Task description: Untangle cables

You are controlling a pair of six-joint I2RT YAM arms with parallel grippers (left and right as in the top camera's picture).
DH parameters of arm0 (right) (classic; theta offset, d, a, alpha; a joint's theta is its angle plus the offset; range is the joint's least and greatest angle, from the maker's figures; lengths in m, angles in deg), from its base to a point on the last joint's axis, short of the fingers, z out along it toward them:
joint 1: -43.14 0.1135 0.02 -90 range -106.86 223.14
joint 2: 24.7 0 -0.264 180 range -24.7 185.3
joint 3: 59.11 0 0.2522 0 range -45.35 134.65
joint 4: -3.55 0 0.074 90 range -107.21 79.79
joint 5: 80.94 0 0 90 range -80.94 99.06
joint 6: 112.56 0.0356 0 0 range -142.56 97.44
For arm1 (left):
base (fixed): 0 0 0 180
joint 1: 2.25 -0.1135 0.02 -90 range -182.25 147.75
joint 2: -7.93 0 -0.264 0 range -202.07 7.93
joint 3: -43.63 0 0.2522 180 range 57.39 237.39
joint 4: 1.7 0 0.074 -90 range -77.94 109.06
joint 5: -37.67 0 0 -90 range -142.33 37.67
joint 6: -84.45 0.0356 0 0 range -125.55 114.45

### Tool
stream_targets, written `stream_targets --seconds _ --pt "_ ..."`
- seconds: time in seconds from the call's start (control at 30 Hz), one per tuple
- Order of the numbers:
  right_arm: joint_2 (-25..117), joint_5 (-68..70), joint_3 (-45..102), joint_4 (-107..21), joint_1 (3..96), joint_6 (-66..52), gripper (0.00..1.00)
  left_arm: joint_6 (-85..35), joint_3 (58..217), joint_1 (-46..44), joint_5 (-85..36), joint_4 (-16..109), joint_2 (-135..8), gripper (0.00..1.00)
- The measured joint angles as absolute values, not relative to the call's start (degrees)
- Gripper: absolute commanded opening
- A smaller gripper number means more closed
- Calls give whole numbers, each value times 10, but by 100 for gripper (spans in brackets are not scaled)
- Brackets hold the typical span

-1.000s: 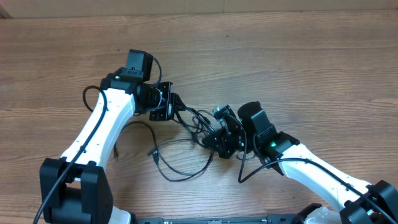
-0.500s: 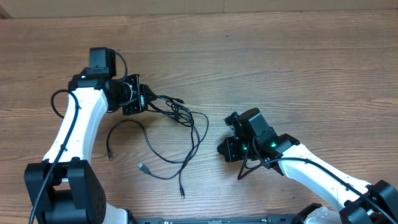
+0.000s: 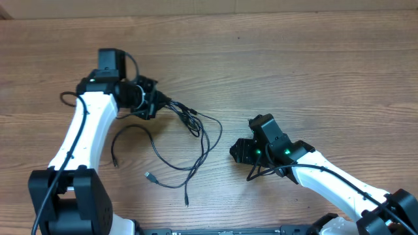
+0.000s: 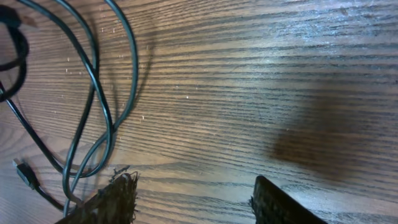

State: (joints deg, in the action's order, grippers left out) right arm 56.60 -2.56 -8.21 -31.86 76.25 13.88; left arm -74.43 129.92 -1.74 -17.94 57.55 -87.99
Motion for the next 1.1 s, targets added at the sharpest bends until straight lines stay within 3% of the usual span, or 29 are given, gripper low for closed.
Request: stream_targets --seconds 0.6,0.8,0.9,1.1 --pt "566 -176 -82 -179 762 139 62 -589 1299 131 -261 561 -880 6" --pt "566 -221 -82 -112 762 174 54 -560 1299 152 -264 554 -880 9" --pt "566 -220 -82 -109 762 203 49 -558 1299 169 -258 547 -880 4" --pt "566 -194 -82 -109 762 256 39 -564 1299 189 -234 542 -880 4"
